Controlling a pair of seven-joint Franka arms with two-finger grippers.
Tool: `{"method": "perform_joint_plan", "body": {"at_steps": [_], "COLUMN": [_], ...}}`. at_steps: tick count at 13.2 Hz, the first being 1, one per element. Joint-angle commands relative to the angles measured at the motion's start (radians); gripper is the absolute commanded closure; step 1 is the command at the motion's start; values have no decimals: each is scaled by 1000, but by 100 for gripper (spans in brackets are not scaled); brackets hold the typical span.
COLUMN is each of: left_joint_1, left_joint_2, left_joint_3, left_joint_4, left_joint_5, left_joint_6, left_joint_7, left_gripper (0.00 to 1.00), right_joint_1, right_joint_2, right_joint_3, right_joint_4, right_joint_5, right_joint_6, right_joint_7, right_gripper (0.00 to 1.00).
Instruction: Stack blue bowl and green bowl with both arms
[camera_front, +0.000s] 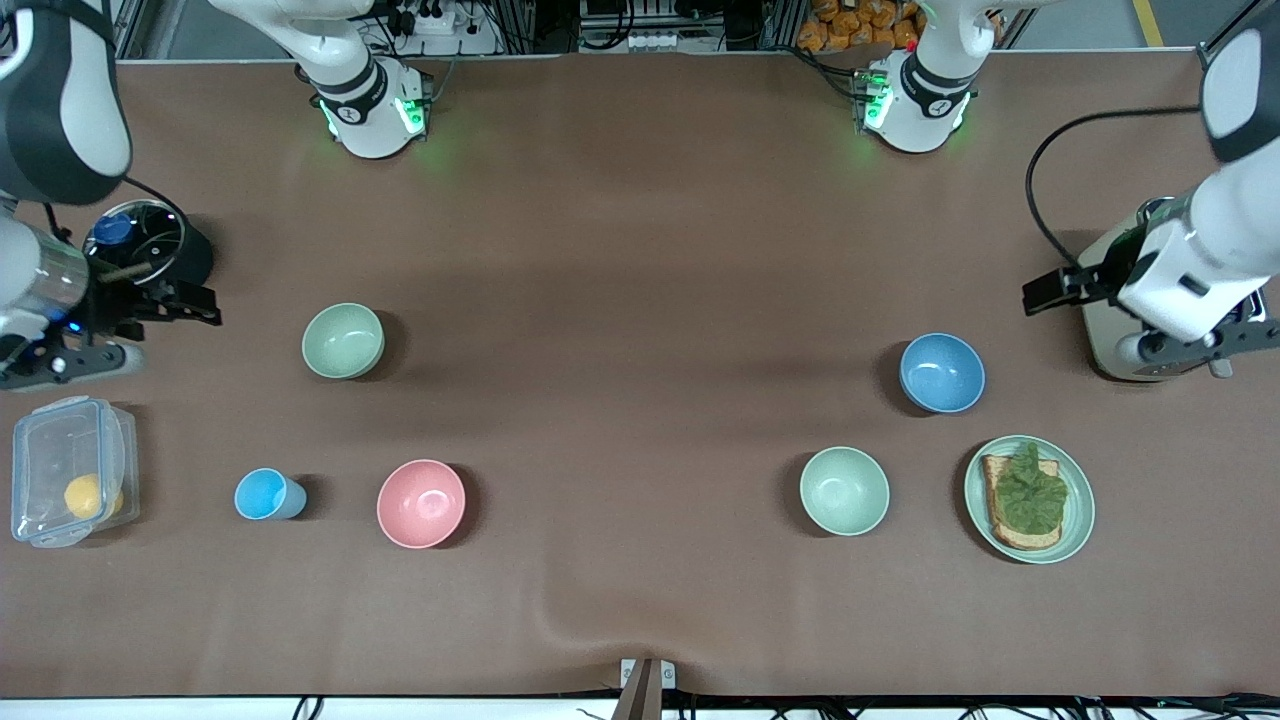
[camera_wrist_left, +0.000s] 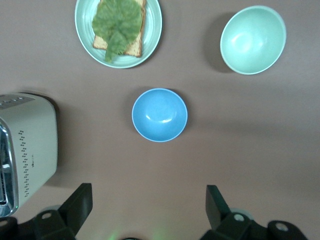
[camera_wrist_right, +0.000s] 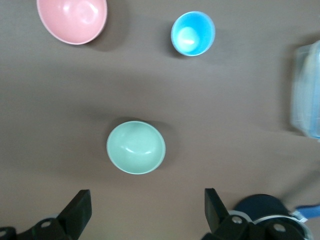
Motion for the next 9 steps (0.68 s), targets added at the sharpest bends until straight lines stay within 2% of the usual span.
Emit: {"method": "perform_joint_plan", "body": {"at_steps": [1,3,6,9], "left_joint_1": [6,39,34,45], "left_joint_2": [108,175,173,187], "left_joint_3": [2,2,1,2], "left_joint_4": [3,-35,-239,-370], "left_joint_5": [-8,-5,68,78], "left_joint_6": [18,122,387,555], "left_joint_7": [20,20,19,20], "left_gripper": [0,0,0,0], "right_joint_1": [-15,-10,-30,-42], "right_joint_2": [10,24,53,44], "right_joint_3": [-1,-3,-1,-3], "right_joint_4": [-56,-71,-122,-215], "right_joint_5": [67,63,60,66], "right_joint_6": [39,74,129,184], "right_joint_7": [14,13,-36,-61], "right_gripper": [0,0,0,0]}}
